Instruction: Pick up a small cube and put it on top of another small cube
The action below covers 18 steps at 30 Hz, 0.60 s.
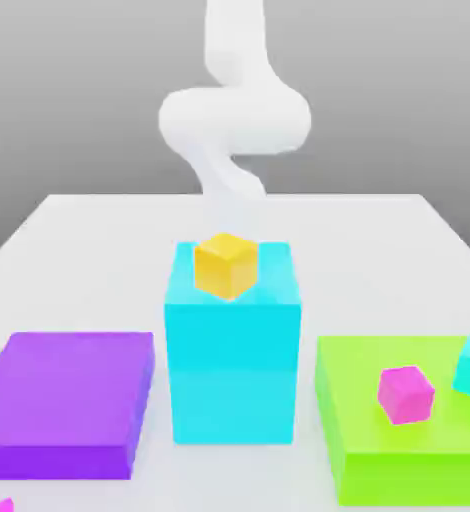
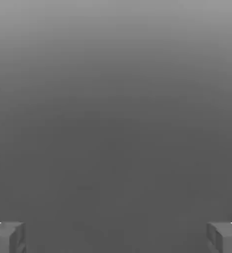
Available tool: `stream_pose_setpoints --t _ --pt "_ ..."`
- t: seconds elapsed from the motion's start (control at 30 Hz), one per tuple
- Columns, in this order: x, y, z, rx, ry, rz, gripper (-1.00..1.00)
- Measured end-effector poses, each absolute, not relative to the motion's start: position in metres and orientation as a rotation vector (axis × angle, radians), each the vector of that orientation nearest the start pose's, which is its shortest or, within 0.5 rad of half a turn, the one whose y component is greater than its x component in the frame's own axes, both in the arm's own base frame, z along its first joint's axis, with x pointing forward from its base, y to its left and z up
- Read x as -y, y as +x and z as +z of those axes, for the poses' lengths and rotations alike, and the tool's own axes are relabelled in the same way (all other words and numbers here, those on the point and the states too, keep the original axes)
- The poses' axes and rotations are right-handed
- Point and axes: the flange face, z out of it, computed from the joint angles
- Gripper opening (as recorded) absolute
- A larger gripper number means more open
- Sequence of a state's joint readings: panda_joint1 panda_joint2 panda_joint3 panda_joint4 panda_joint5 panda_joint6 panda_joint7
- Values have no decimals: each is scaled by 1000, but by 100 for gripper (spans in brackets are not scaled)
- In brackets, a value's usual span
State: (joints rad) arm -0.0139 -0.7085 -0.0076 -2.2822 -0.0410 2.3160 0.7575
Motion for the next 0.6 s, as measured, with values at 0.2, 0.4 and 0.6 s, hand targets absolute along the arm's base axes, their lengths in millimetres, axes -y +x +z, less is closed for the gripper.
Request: stream_pose_setpoints --t 0.2,0.4,0.6 --pt "44 450 624 -957 -2766 -907 0" --pt "88 504 546 -862 -2957 -743 0" --pt "141 539 455 -743 -3093 -534 0"
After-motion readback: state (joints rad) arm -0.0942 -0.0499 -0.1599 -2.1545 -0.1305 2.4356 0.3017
